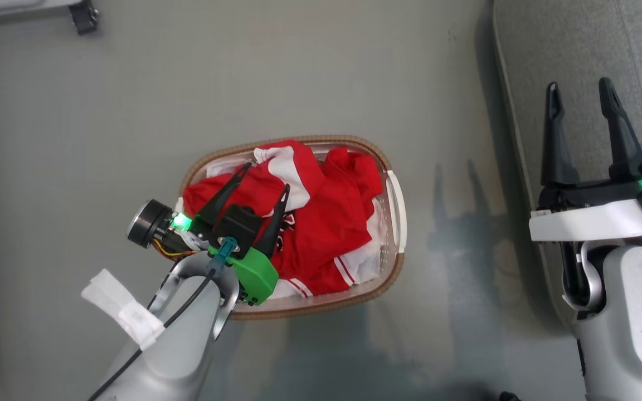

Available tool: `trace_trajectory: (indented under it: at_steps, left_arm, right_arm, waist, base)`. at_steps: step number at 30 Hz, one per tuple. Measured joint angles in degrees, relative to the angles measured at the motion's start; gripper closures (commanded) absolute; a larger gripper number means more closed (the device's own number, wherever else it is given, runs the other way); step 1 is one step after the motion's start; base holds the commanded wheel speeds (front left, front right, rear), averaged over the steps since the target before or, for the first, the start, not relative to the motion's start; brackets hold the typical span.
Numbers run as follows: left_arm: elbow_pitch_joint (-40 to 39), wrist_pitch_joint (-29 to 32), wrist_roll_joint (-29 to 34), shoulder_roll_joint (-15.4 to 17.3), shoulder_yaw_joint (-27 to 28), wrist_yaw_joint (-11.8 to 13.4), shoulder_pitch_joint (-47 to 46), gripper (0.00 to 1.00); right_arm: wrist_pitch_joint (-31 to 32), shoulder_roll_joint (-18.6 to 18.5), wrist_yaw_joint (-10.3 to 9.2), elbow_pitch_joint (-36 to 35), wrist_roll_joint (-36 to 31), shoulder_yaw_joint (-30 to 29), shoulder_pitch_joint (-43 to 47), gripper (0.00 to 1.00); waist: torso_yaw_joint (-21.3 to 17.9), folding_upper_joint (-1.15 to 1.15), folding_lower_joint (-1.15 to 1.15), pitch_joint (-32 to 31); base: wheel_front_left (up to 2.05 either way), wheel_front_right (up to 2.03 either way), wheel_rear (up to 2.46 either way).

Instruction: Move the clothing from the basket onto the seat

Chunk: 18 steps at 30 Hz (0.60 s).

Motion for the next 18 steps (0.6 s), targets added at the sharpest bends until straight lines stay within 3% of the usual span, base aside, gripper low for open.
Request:
trace_trajectory:
  at_steps: [12, 18]
  left_arm:
    - [20.5, 1.1, 4.7, 0.8, -6.5, -0.3, -12.7, 0.00]
    - [26.2, 1.9, 5.3, 1.9, -6.2, 4.0, -17.3, 0.00]
  right_arm:
    - [0.0, 0.0, 0.00, -1.1, 3.5, 0.6, -4.4, 0.00]
    - [0.0, 0.0, 0.00, -1.3, 4.3, 0.6, -6.0, 0.00]
  waist:
    - [-4.9, 0.00, 0.00, 13.5]
    - [-7.4, 0.00, 0.00, 18.0]
  base:
    - [0.00, 0.00, 0.00]
    - [0.00, 0.00, 0.00]
